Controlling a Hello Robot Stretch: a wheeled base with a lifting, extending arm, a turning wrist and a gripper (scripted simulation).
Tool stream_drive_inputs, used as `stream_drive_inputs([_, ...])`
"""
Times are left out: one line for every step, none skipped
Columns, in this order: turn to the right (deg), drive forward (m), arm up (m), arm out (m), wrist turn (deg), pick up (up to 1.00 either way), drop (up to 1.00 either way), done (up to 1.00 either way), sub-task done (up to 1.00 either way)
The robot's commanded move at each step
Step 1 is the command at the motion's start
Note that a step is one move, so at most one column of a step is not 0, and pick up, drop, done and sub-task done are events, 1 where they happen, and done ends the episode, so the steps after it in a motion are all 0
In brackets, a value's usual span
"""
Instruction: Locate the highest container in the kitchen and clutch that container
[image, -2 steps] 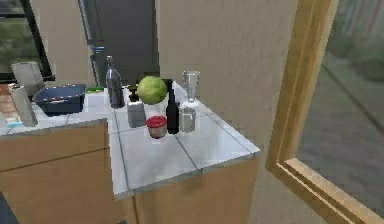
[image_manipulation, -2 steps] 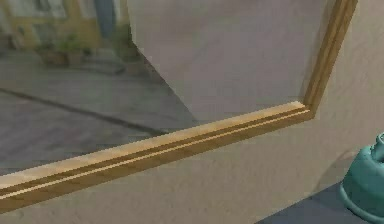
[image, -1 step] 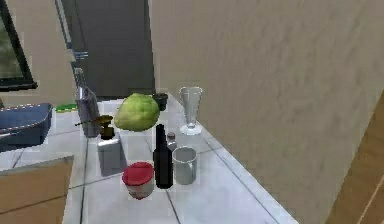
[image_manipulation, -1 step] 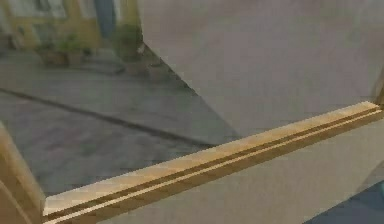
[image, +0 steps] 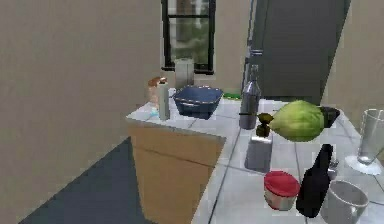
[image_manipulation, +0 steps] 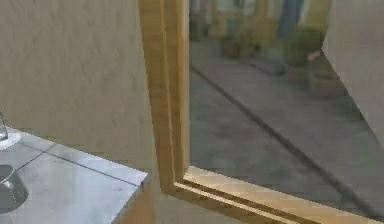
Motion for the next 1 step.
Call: stream_drive_inputs([-39.0, 0.00, 0.00, 0.00, 0.0, 0.00, 0.00, 0.00, 0.00])
